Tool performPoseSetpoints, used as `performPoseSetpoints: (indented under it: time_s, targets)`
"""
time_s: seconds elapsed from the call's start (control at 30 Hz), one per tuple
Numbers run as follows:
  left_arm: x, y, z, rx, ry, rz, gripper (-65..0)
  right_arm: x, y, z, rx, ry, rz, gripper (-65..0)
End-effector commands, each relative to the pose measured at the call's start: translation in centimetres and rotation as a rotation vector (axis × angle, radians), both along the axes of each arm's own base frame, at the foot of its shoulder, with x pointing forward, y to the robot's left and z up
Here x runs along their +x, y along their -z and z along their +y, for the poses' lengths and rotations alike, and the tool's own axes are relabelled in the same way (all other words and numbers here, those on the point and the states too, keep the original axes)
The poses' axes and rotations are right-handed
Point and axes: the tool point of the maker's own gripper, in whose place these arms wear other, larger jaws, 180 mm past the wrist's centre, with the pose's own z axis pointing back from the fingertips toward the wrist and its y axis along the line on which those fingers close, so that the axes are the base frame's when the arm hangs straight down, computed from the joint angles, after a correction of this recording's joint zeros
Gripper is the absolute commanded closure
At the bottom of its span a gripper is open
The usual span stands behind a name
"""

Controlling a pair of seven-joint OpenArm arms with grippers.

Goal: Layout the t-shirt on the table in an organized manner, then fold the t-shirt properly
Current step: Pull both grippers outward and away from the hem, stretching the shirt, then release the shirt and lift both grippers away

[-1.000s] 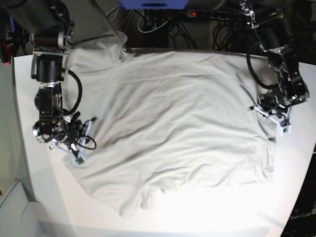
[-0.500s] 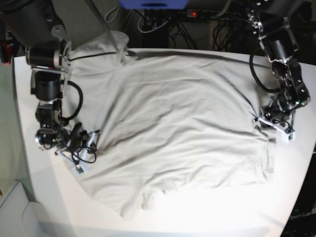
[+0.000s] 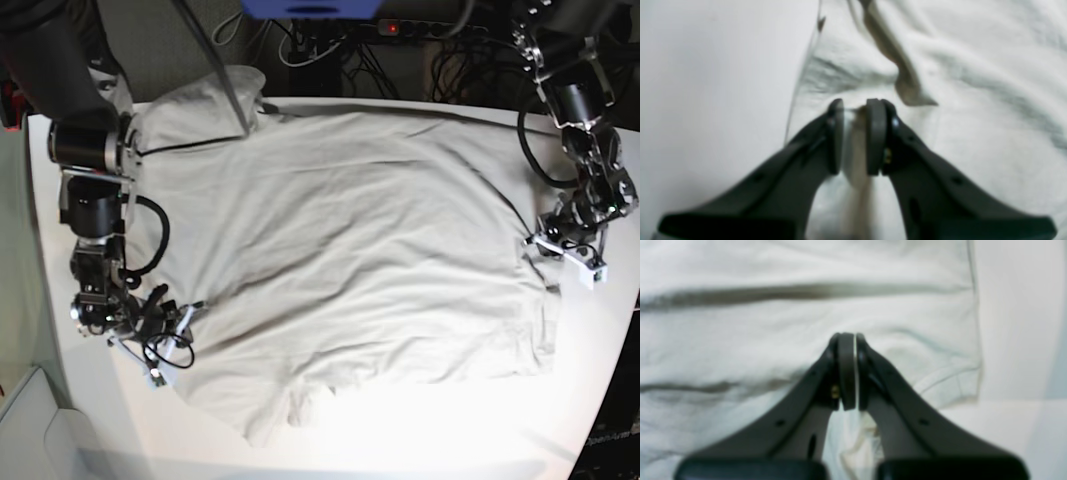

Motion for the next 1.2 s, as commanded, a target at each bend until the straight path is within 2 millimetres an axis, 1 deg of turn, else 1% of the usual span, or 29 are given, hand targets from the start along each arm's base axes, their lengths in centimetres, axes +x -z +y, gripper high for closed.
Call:
performPoseSetpoints:
  time_s: [0.0,0.07,0.13,0.17,0.2,0.23,0.3,0.37,0.4,0.47,0.5,0.57,0.63,0.7,0.77,0.8,0.87,0.93,1.0,1.07,1.17]
  targets:
    - [-1.8,0.6,1.1,0.049,-0.009,0.096,-12.6,2.2,-3.5,-0.7,0.006,0.011,-0.097,0.0]
    - [-0.8,-1.1,1.1,0.075,0.001,0.046,-12.6,2.6,-4.6,-0.7,-0.003,0.004,-0.123,0.0]
    - [0.2,-3.0,1.2,0.103,0.009,-0.004,-12.6,2.5,-5.1,-1.2,-0.034,0.004,-0.115,0.0]
    - [0.4,-3.8,1.1,0.114,0.014,-0.015,-12.6,2.3,-5.5,-2.0,-0.061,0.004,-0.110,0.0]
    - [0.6,-4.7,1.1,0.123,0.022,-0.017,-12.6,1.8,-5.7,-2.4,-0.082,-0.012,-0.097,0.0]
    - [0.8,-5.6,1.0,0.132,0.030,-0.019,-12.6,1.1,-5.4,-2.6,-0.107,-0.029,-0.079,0.0]
    - [1.1,-7.2,0.8,0.155,0.042,-0.031,-12.6,0.3,-5.7,-3.3,-0.157,-0.025,-0.071,0.0]
    - [1.3,-9.1,0.7,0.186,0.050,-0.058,-12.6,-1.3,-5.0,-4.0,-0.208,-0.023,-0.039,0.0]
    - [1.3,-10.1,0.6,0.201,0.056,-0.071,-12.6,-2.2,-5.0,-4.7,-0.245,-0.017,-0.031,0.0]
    - [1.0,-11.4,0.3,0.219,0.065,-0.067,-12.6,-3.8,-4.7,-5.3,-0.295,-0.016,-0.011,0.0]
    - [0.4,-11.6,0.3,0.225,0.063,-0.051,-12.6,-4.7,-4.8,-5.5,-0.324,-0.016,-0.011,0.0]
    - [-1.5,-12.3,1.1,0.221,0.016,-0.037,-12.6,-6.5,-4.9,-5.6,-0.369,-0.019,-0.009,0.0]
    - [-3.5,-12.6,1.7,0.201,-0.049,-0.035,-12.6,-8.4,-5.3,-6.1,-0.402,-0.006,-0.020,0.0]
    - [-5.6,-12.6,2.1,0.199,-0.097,-0.027,-12.7,-10.0,-5.8,-6.8,-0.423,0.024,-0.025,-2.0]
    - [-7.0,-12.5,1.8,0.220,-0.093,-0.016,-12.9,-11.7,-6.4,-7.7,-0.448,0.056,-0.030,-6.9]
    - [-7.9,-12.4,1.7,0.238,-0.086,-0.004,-14.4,-12.6,-6.5,-8.2,-0.461,0.073,-0.021,-10.3]
    - [-9.1,-12.1,1.5,0.254,-0.078,0.017,-21.4,-14.2,-6.4,-8.9,-0.473,0.104,0.001,-15.9]
    - [-10.3,-11.3,0.7,0.241,-0.078,0.035,-33.7,-16.0,-6.2,-9.8,-0.477,0.142,0.017,-21.5]
    - [-10.8,-11.4,0.1,0.249,-0.075,0.019,-44.9,-17.4,-6.0,-10.5,-0.476,0.176,0.028,-25.3]
    - [-11.5,-11.1,-0.3,0.265,-0.052,0.003,-49.4,-18.9,-5.7,-11.0,-0.476,0.202,0.042,-26.9]
    - [-12.0,-10.6,-1.1,0.284,0.007,-0.021,-49.9,-21.0,-5.1,-11.4,-0.479,0.222,0.066,-27.3]
